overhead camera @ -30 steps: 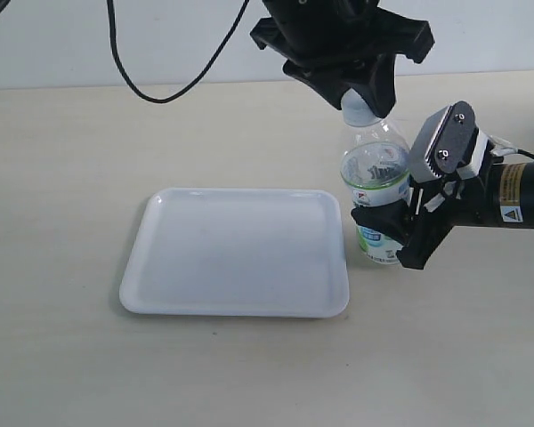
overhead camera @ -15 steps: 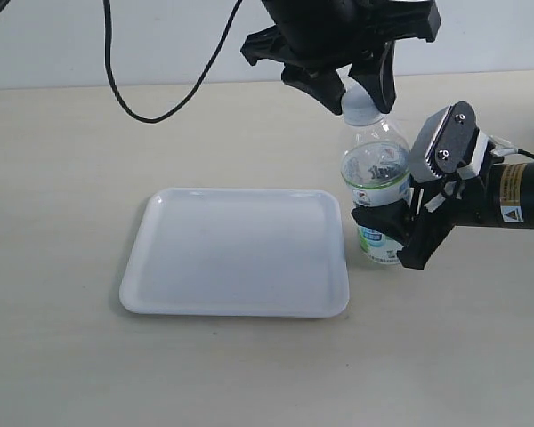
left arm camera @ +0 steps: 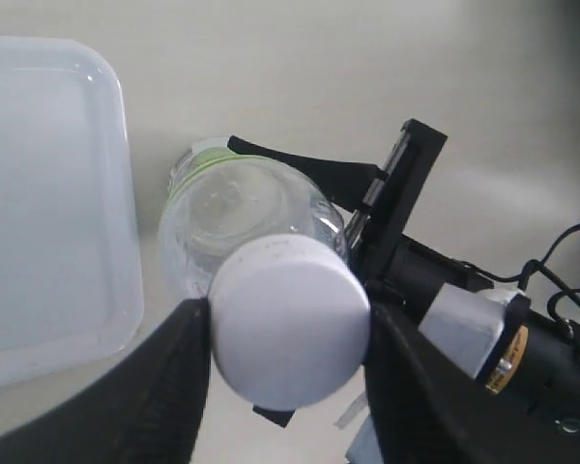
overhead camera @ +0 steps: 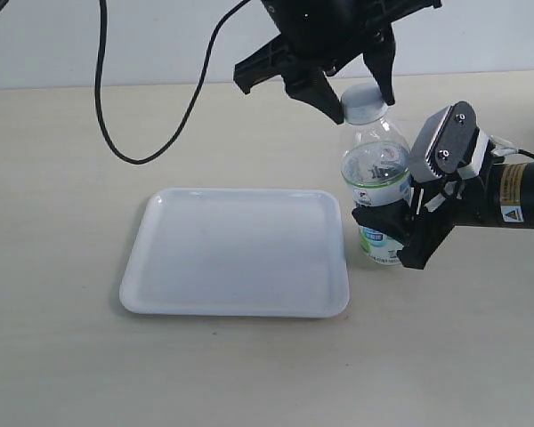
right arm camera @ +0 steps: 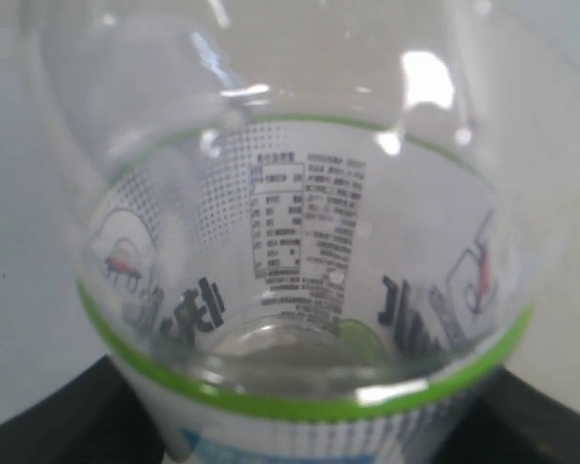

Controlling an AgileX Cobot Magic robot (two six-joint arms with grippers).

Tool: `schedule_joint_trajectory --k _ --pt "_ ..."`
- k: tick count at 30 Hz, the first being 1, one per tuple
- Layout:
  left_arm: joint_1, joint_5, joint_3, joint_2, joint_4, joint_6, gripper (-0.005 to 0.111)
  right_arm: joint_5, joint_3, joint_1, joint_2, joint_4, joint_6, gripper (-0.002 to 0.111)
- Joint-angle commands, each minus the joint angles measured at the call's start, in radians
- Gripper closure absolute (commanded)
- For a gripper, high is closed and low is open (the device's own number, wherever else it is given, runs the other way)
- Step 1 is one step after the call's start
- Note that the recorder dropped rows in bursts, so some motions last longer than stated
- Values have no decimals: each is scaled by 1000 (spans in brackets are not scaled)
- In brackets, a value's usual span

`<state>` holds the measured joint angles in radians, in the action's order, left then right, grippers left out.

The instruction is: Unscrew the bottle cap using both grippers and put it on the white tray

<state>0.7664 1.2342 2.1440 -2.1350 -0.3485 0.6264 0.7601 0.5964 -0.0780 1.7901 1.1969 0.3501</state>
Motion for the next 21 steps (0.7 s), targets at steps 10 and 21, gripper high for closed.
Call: schedule_joint_trajectory --k 10,21 --pt "2 -13 -4 -2 -20 -235 29 -26 4 -3 -3 18 -5 108" --pt "2 -13 -4 3 132 -737 3 -26 4 -3 -3 18 3 108"
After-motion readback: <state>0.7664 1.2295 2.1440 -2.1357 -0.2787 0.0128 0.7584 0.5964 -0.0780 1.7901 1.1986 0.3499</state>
